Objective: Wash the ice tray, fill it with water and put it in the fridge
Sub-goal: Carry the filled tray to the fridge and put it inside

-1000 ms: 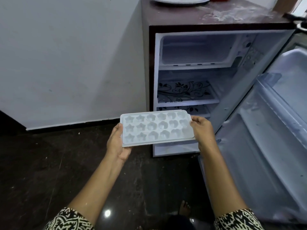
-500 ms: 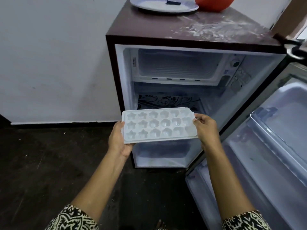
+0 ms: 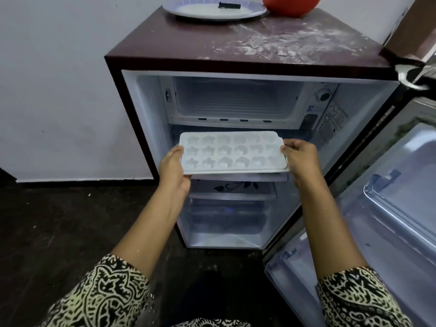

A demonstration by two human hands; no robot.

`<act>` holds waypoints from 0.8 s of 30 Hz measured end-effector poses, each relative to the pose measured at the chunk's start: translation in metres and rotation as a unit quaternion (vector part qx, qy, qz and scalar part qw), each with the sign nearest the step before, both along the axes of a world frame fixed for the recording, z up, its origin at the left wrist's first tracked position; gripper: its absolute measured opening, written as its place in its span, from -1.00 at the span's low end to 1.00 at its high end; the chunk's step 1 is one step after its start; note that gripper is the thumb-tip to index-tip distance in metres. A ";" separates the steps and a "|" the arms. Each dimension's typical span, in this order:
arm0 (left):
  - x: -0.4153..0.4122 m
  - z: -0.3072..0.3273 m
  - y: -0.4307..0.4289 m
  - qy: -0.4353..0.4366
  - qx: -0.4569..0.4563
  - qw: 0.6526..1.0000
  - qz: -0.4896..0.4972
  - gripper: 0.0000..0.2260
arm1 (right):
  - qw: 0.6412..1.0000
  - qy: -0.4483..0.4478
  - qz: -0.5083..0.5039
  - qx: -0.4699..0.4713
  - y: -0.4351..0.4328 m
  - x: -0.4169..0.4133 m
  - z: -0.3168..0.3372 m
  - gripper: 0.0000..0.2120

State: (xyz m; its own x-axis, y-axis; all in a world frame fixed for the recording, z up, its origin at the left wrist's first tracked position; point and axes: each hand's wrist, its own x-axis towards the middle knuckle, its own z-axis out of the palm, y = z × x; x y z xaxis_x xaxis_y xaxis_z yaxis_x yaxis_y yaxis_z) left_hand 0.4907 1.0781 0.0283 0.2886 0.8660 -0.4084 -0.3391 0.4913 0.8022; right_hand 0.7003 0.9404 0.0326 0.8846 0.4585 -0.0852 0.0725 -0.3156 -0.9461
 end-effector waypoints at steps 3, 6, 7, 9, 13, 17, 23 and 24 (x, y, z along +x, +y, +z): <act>0.017 0.004 0.011 0.008 0.010 1.000 0.004 -0.74 | 1.000 -0.007 -0.001 0.005 0.010 0.015 0.005 -0.83; 0.031 0.007 0.025 0.027 0.010 1.000 0.002 -0.79 | 1.000 -0.020 -0.005 0.002 0.019 0.028 0.009 -0.84; 0.035 0.008 0.029 0.029 0.018 0.999 -0.002 -0.83 | 1.000 -0.028 -0.002 -0.002 0.023 0.032 0.010 -0.81; 0.044 0.010 0.038 0.038 0.032 0.999 -0.005 -0.87 | 0.998 -0.054 0.004 -0.014 0.032 0.040 0.014 -0.73; 0.059 0.013 0.055 0.067 0.069 0.995 -0.002 -0.82 | 0.996 -0.081 0.008 -0.028 0.050 0.056 0.020 -0.73; 0.069 0.015 0.071 0.143 0.113 0.983 -0.007 -0.90 | 0.996 -0.079 0.020 -0.047 0.066 0.069 0.023 -0.89; 0.082 0.025 0.098 0.207 0.173 0.962 -0.047 -0.75 | 0.980 -0.121 0.067 -0.143 0.090 0.090 0.030 -0.78; 0.084 0.025 0.101 0.216 0.183 0.958 -0.057 -0.73 | 0.979 -0.124 0.077 -0.145 0.092 0.093 0.029 -0.74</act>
